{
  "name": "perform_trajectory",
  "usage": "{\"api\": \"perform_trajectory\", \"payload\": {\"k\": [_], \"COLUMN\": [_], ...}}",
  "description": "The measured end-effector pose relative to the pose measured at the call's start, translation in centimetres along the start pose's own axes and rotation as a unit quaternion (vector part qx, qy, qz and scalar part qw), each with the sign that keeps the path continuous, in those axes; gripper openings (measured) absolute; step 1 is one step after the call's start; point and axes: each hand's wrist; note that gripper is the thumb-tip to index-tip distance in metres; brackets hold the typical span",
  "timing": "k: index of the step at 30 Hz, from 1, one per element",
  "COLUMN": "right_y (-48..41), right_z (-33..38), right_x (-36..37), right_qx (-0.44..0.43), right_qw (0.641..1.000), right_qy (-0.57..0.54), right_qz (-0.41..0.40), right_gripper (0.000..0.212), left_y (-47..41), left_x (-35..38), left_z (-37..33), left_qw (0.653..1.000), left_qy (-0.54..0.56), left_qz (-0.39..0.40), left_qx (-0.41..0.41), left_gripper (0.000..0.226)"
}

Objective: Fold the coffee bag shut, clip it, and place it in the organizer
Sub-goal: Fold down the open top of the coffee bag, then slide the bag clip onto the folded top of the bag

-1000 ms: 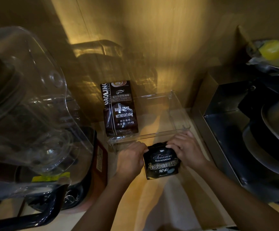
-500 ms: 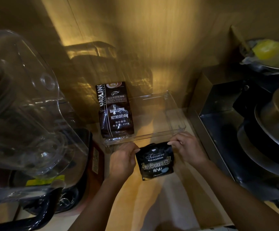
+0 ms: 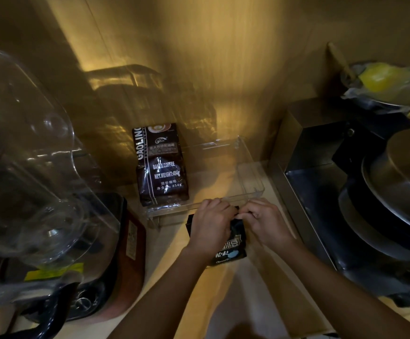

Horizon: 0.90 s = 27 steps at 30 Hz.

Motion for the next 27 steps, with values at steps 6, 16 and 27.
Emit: {"api": "perform_trajectory", "payload": {"k": [6, 16, 27], "right_y": [1.5, 5.6, 6.1], "right_z": [-2.7, -9.7, -9.2], "right_x": [0.1, 1.4, 1.8], "right_qx": [0.106, 0.266, 0.255], "right_qw": [0.993, 0.941, 0.954], "right_qy": [-0.051, 0.206, 0.155], "right_qz": [-0.017, 0.042, 0.015], "right_gripper": [0.005, 0.019, 0.008], "left_y": [-0.2, -0.3, 0.0], "left_x": [1.0, 1.2, 1.0], "left_z": [0.2, 0.0, -0.2], "left_qw": [0.994, 0.989, 0.98], "left_qy": [0.098, 0.125, 0.14], "left_qz": [-0.019, -0.039, -0.051], "left_qx": [-0.047, -0.076, -0.131], "left_gripper": [0.013, 0.009, 0.019]}}
Point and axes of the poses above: each hand's wrist, its own y-axis away from the middle knuckle, its own x-axis out of the palm, z = x × y, and after that the axes turned 6 degrees about x, right-handed
